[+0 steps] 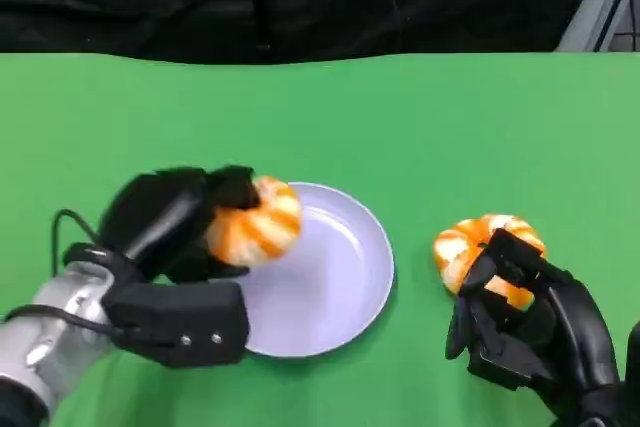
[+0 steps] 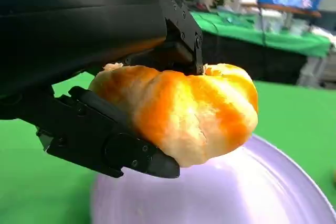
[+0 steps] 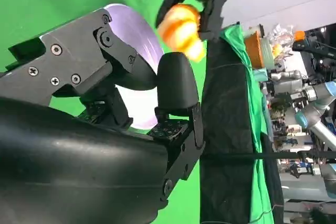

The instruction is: Grasp the bread from the table and place it into the plate.

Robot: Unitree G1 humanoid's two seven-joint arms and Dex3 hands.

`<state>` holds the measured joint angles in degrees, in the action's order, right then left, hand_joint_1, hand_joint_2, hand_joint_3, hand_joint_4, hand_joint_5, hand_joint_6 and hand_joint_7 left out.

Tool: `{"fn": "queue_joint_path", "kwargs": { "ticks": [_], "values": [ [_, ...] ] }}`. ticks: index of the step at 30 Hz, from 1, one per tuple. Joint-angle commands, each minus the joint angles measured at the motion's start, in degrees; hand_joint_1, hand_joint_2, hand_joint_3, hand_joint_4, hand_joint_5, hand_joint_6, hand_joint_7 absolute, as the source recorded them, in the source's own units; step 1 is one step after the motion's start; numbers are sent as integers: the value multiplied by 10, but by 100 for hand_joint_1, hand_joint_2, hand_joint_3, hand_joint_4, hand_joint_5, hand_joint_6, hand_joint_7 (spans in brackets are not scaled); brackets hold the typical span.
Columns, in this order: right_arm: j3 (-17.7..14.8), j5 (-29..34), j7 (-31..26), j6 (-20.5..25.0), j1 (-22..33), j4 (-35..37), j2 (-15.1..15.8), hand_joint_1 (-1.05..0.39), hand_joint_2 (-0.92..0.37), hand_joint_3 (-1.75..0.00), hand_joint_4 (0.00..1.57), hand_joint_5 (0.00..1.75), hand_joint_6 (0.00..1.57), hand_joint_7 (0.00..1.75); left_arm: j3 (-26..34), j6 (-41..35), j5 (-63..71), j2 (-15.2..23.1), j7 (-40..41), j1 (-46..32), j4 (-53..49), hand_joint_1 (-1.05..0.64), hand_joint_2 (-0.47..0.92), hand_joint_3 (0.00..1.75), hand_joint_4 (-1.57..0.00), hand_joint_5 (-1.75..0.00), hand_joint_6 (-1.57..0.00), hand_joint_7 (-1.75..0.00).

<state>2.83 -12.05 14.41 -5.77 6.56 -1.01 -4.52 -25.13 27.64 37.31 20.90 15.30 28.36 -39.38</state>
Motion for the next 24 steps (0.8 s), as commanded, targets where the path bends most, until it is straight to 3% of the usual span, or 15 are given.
{"fn": "queue_joint_path", "kwargs": {
  "ticks": [1,11,14,15,16,17,19,22,24],
  "values": [
    [-6,-1,-5,-7,0,-3,4,-9,-57,-119,86,175,63,174,-7,7,3,-16,-14,18,-28,-8,92,35,-62,-175,-61,-161],
    [-3,-2,-7,-5,5,-10,4,-8,-57,-119,86,175,63,174,-27,0,16,-58,-12,56,-106,-4,92,32,-60,-175,-55,-169],
    [-3,-4,-8,-2,5,-12,3,-9,-57,-119,86,175,63,174,-31,8,20,-64,-3,65,-128,-3,92,32,-61,-173,-67,-146],
    [-3,-4,-7,-4,5,-11,3,-9,-57,-119,86,175,63,174,-33,7,22,-63,-9,66,-130,-6,92,32,-64,-155,-73,-120],
    [-3,-4,-7,-5,5,-10,3,-9,-57,-119,86,175,63,174,-35,6,22,-62,-13,67,-132,-15,92,27,-68,-93,-81,-65],
    [-2,-1,-9,-5,4,-11,3,-8,-57,-119,86,175,63,174,-41,1,30,-59,-15,69,-131,-19,92,25,-75,-60,-89,-37],
    [-1,2,-12,0,6,-15,4,-10,-57,-118,85,175,62,174,-49,-2,37,-53,-25,70,-126,-54,92,28,-51,-14,-70,-8],
    [-2,-3,-9,-4,4,-11,3,-9,-58,-117,85,175,62,174,-53,-10,40,-48,-49,69,-121,-82,92,40,-22,-2,-48,-1],
    [-2,-4,-9,-3,3,-11,4,-9,-58,-117,85,175,62,174,-56,-13,42,-42,-65,68,-119,-89,92,47,-9,0,-40,0]
  ]
}}
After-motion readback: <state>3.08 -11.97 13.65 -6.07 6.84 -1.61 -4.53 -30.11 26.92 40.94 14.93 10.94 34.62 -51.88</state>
